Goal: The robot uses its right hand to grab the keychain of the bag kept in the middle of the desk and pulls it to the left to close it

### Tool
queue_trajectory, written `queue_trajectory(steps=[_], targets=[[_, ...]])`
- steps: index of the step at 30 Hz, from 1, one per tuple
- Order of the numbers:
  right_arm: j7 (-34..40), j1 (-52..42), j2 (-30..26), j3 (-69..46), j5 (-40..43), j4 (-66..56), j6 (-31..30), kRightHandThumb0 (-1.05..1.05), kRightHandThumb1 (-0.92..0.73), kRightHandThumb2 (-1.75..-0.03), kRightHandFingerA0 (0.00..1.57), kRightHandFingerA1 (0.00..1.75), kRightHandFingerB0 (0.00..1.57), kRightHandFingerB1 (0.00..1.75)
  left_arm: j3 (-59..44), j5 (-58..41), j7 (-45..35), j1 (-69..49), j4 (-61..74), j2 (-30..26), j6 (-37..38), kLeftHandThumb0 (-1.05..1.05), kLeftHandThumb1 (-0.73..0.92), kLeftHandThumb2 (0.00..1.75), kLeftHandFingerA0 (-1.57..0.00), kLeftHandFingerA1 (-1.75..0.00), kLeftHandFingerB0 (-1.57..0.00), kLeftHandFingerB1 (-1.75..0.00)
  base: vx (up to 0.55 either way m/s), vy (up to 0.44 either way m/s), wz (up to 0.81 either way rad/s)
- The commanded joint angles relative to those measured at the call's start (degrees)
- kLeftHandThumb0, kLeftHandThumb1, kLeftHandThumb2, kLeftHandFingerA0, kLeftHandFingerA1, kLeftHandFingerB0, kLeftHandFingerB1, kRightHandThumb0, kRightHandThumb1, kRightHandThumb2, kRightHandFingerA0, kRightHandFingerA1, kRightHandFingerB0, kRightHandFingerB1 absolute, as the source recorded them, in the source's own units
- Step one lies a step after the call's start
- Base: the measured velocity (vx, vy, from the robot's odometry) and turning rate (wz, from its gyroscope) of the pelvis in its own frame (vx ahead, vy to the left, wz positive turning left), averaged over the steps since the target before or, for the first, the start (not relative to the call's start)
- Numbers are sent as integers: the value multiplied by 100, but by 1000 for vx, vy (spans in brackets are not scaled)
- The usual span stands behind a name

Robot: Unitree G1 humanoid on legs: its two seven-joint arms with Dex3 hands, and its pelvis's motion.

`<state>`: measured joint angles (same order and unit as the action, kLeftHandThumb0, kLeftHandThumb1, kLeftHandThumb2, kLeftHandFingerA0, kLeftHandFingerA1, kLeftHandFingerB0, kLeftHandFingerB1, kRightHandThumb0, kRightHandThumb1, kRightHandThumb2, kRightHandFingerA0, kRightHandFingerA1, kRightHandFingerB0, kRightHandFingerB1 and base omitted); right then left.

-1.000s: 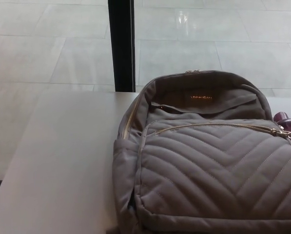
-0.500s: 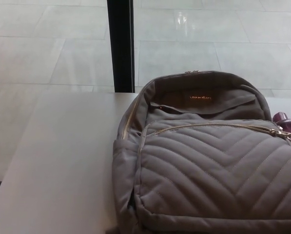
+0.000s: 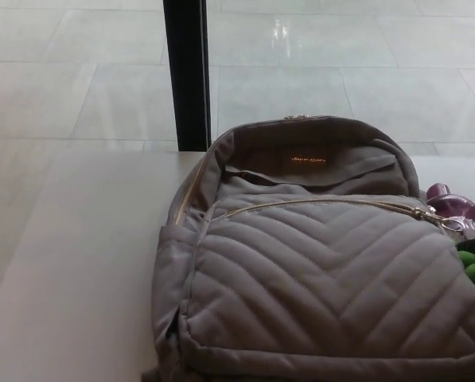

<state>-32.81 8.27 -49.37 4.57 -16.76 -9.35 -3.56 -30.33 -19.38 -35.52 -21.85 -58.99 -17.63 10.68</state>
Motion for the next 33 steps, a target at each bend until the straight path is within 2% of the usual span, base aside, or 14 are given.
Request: queue_trajectory(steps=[1,4,5,7,8,12,16,22,23,30,32,33], targets=[[-706,511,10,137,317,-233,-235,-25,-58,-61,61,65,21,30,-61,-74,-5,63,-187,-140,180,-57,74,62,-52,-57,-50,-47,0,0,0],[-1165,838,-273,298,192,-116,-246,-27,-58,-58,54,65,12,30,-87,-103,-63,35,-173,-123,221,-54,72,63,-53,-59,-52,-49,0,0,0],[-1406,977,-411,404,139,-34,-264,-24,-40,-89,52,72,0,47,-96,-113,-32,28,-139,-109,196,-52,72,63,-54,-59,-54,-49,0,0,0],[-1488,1027,-454,437,148,8,-243,-24,-40,-89,52,72,0,47,-99,-109,-2,34,-135,-106,179,-52,72,63,-54,-59,-54,-49,0,0,0],[-1819,1167,-564,580,59,-13,-675,-34,-59,-58,49,65,15,30,-77,-75,-5,22,-130,-106,246,-48,77,62,-54,-58,-56,-49,0,0,0],[-2191,1457,-692,805,32,177,-679,-31,-57,-57,47,61,23,29,-161,-179,82,98,-167,-72,49,-43,82,64,-55,-59,-58,-51,0,0,0],[-2513,1569,-813,953,1,87,-1003,-32,-58,-58,41,58,24,32,-161,-147,68,98,-205,-73,115,-44,81,64,-55,-58,-58,-51,0,0,0],[-2562,1592,-817,1057,-67,35,-1161,-32,-56,-57,40,58,24,31,-138,-130,67,61,-97,-20,103,-42,83,64,-58,-58,-60,-51,0,0,0],[-2556,1527,-823,1078,-85,17,-1160,-31,-56,-57,47,63,25,31,-111,-88,94,46,-94,-20,146,-43,83,64,-58,-57,-59,-51,0,0,0],[-2400,1351,-837,1211,-307,9,-1119,-34,-57,-57,49,58,27,30,-149,-111,168,34,-103,8,143,-43,82,64,-61,-60,-58,-51,0,0,0],[-2215,1242,-740,1061,-174,23,-1054,-33,-58,-57,55,61,29,32,-135,-81,228,59,-125,3,157,-43,85,65,-60,-58,-55,-50,0,0,0],[-1939,1109,-608,935,-154,10,-1037,-33,-60,-58,63,69,33,32,-164,-115,222,64,-124,13,165,-43,87,65,-60,-60,-57,-51,0,0,0]])
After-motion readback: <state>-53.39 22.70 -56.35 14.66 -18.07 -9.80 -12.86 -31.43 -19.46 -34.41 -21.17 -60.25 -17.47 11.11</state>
